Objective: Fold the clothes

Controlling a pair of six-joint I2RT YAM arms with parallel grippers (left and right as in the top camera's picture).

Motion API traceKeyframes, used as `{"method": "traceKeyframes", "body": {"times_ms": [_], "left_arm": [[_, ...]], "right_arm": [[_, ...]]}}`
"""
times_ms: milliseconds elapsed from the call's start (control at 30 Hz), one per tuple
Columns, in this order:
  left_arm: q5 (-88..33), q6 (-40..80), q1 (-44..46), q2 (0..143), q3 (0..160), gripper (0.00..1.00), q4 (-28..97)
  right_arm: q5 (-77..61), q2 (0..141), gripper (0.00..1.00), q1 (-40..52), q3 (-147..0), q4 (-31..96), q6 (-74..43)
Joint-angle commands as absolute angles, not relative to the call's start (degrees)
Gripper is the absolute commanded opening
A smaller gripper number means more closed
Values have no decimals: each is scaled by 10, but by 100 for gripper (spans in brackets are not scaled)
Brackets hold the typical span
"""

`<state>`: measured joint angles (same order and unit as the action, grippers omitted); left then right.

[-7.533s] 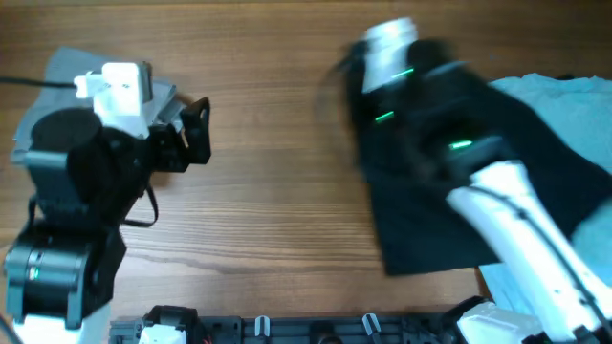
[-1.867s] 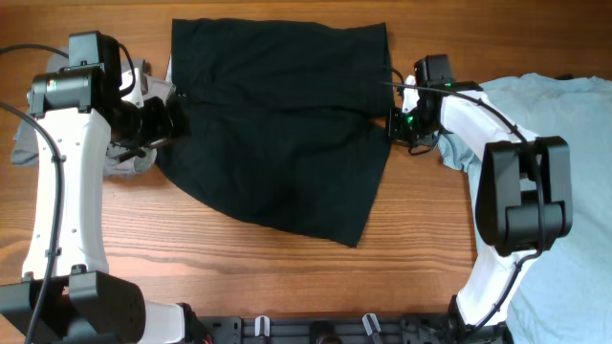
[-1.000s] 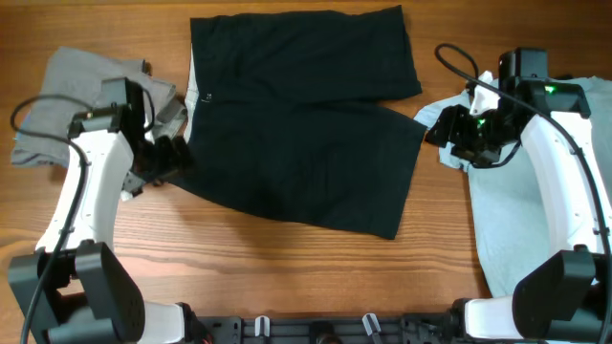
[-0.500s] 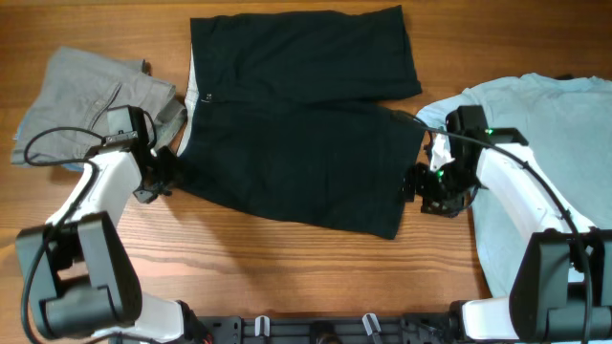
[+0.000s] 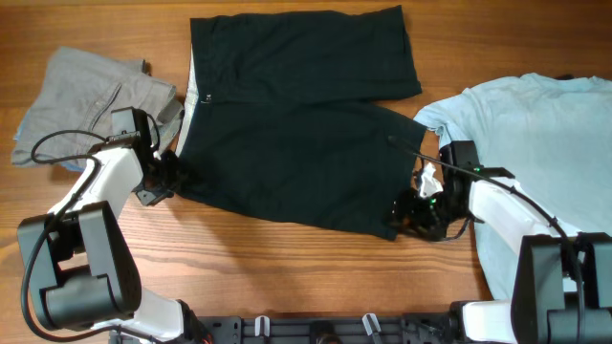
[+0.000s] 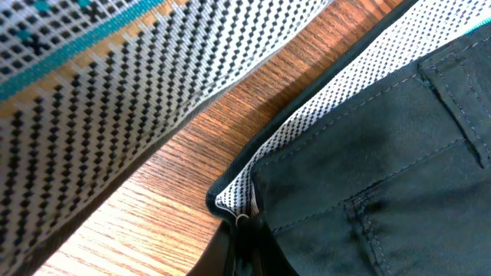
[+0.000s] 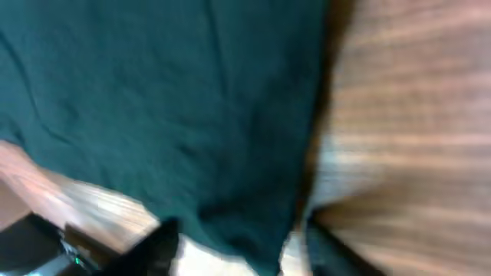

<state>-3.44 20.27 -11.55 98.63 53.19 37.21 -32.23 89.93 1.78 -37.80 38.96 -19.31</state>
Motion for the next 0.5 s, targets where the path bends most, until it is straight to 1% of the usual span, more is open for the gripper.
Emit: {"method": "traceKeyframes", "body": {"times_ms": [0,67,100,167,300,367,467], "left_arm": [[-36,199,-117,998,522,4,388],[-36,197,-117,985,523,4,393],[-36,197,-117,976,526,4,402],[-36,197,-118,957,538,4,433],[-36,197,-117,896,589,4,536],[-36,197,-117,865,609,4,582],[-36,198,-117,803,635,4,646]], "right_arm": [[-334,915,19,21,-361,380,-193],[-331,915,6,21,-361,379,-182],[-326,914,4,21,-365,383,-182],[-316,897,4,21,-381,400,-183],[-238,810,4,21,-461,510,-194],[-185,759,4,21,-521,581,-197],[-141,695,4,21,-616,656,-197]]}}
